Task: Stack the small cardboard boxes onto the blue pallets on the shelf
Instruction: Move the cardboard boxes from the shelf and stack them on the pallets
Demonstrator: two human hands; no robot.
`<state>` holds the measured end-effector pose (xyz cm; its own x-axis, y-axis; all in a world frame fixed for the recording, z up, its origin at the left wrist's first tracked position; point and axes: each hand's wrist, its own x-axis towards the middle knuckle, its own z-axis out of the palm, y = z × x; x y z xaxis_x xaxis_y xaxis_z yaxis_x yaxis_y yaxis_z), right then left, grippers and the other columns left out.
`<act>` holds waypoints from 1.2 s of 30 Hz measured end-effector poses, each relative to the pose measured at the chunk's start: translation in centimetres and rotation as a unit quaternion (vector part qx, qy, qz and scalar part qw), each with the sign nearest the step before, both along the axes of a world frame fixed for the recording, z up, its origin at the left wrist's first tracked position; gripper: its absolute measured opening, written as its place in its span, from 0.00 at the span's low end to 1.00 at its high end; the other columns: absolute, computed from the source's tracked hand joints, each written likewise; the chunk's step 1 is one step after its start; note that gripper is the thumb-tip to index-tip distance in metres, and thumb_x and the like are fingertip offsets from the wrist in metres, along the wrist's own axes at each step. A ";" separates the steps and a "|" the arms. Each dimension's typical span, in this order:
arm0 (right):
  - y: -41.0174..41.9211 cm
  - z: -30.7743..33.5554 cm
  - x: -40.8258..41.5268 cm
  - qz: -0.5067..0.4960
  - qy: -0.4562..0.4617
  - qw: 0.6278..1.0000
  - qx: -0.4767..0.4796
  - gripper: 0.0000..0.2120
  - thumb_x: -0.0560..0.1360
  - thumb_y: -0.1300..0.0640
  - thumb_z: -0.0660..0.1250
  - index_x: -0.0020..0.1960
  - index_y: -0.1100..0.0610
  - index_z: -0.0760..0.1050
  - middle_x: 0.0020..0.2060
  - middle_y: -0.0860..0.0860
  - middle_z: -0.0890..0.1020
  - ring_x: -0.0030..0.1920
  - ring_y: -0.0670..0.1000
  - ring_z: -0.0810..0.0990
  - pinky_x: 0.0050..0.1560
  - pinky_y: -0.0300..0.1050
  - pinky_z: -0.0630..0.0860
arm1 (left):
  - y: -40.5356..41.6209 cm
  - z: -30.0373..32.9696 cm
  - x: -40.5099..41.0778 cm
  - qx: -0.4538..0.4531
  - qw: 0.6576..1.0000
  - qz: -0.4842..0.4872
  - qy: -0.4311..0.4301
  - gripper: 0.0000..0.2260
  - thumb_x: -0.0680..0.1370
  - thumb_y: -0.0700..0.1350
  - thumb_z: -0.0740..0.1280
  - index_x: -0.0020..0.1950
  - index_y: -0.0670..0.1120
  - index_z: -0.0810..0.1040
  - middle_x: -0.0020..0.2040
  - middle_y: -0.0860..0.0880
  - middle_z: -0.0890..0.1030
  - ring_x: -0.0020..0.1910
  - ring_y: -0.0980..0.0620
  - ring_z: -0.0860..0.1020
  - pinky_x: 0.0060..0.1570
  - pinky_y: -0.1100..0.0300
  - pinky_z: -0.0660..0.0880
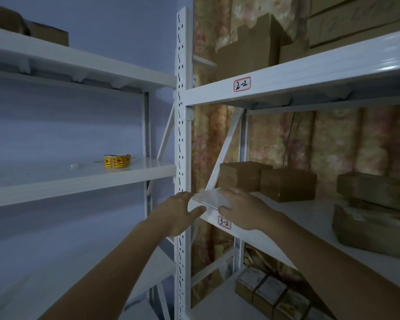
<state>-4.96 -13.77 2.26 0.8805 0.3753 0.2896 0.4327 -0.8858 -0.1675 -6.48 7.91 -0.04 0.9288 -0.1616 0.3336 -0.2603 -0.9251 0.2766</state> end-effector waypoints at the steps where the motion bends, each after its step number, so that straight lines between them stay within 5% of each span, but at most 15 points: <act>1: 0.5 0.3 0.7 -0.002 -0.006 1.000 0.010 0.26 0.82 0.44 0.58 0.77 0.52 0.63 0.74 0.50 0.69 0.68 0.54 0.73 0.64 0.53 0.74 | 0.4 0.0 1.4 -0.005 1.000 -0.012 0.000 0.33 0.82 0.66 0.55 0.82 0.50 0.60 0.80 0.48 0.65 0.76 0.46 0.68 0.72 0.50 0.66; 4: 1.5 1.1 2.7 -0.014 -0.024 0.999 0.027 0.17 0.82 0.49 0.61 0.66 0.58 0.73 0.63 0.54 0.76 0.58 0.54 0.78 0.59 0.55 0.78 | 1.1 0.2 5.3 -0.019 0.998 -0.066 0.004 0.34 0.81 0.67 0.56 0.82 0.51 0.60 0.80 0.50 0.66 0.76 0.48 0.67 0.71 0.54 0.65; 6: 1.9 1.2 4.2 -0.034 -0.038 0.998 0.023 0.19 0.83 0.51 0.60 0.69 0.61 0.72 0.69 0.56 0.72 0.66 0.58 0.72 0.67 0.53 0.71 | 1.4 0.1 7.9 -0.043 0.993 -0.107 0.009 0.34 0.80 0.69 0.56 0.82 0.52 0.60 0.79 0.50 0.67 0.75 0.49 0.69 0.71 0.55 0.65; 9: 1.9 0.9 6.5 -0.069 -0.088 0.992 0.062 0.23 0.83 0.48 0.61 0.75 0.55 0.67 0.75 0.51 0.66 0.73 0.54 0.67 0.65 0.44 0.67 | 1.0 -0.1 11.6 -0.109 0.981 -0.157 0.029 0.37 0.78 0.72 0.56 0.82 0.55 0.60 0.79 0.52 0.68 0.75 0.49 0.69 0.74 0.51 0.67; 13: 1.1 0.7 10.7 -0.144 -0.086 0.979 0.114 0.30 0.81 0.41 0.62 0.80 0.48 0.59 0.81 0.50 0.56 0.80 0.55 0.55 0.76 0.54 0.61 | -0.9 0.0 15.4 -0.224 0.953 -0.196 0.060 0.40 0.76 0.74 0.58 0.83 0.55 0.57 0.80 0.52 0.66 0.77 0.48 0.66 0.75 0.52 0.62; 19: 0.5 1.2 15.9 -0.239 -0.078 0.940 0.232 0.34 0.79 0.35 0.59 0.80 0.49 0.59 0.80 0.49 0.56 0.77 0.59 0.62 0.71 0.60 0.69 | -4.8 1.6 20.0 -0.365 0.914 -0.173 0.048 0.37 0.81 0.67 0.57 0.84 0.47 0.55 0.80 0.48 0.65 0.77 0.45 0.66 0.71 0.53 0.63; 23: 0.7 1.6 17.7 -0.253 -0.062 0.912 0.318 0.32 0.80 0.39 0.60 0.79 0.52 0.61 0.79 0.52 0.57 0.72 0.60 0.69 0.68 0.55 0.72 | -6.7 3.0 22.7 -0.448 0.877 -0.169 0.035 0.27 0.83 0.62 0.60 0.73 0.44 0.71 0.64 0.52 0.77 0.59 0.50 0.77 0.58 0.56 0.72; 29: 0.8 0.8 18.9 -0.276 -0.053 0.899 0.335 0.29 0.80 0.40 0.61 0.77 0.51 0.66 0.80 0.56 0.57 0.68 0.63 0.73 0.61 0.52 0.77 | -8.5 2.7 27.2 -0.443 0.888 -0.114 0.055 0.33 0.79 0.68 0.57 0.70 0.42 0.76 0.62 0.42 0.81 0.58 0.41 0.80 0.64 0.44 0.75; 33: 0.8 0.1 19.1 -0.290 -0.078 0.888 0.348 0.28 0.79 0.42 0.64 0.77 0.48 0.66 0.77 0.57 0.62 0.66 0.62 0.75 0.62 0.51 0.76 | -9.1 1.4 28.8 -0.396 0.914 -0.083 -0.005 0.23 0.84 0.57 0.58 0.66 0.42 0.80 0.60 0.41 0.82 0.58 0.41 0.80 0.59 0.52 0.74; 36: 0.9 -0.8 19.0 -0.273 -0.091 0.892 0.347 0.29 0.79 0.43 0.66 0.77 0.47 0.63 0.75 0.57 0.65 0.68 0.60 0.73 0.67 0.52 0.73 | -9.1 0.2 29.3 -0.409 0.907 -0.100 -0.023 0.25 0.82 0.59 0.57 0.63 0.43 0.81 0.59 0.42 0.82 0.55 0.42 0.81 0.57 0.49 0.76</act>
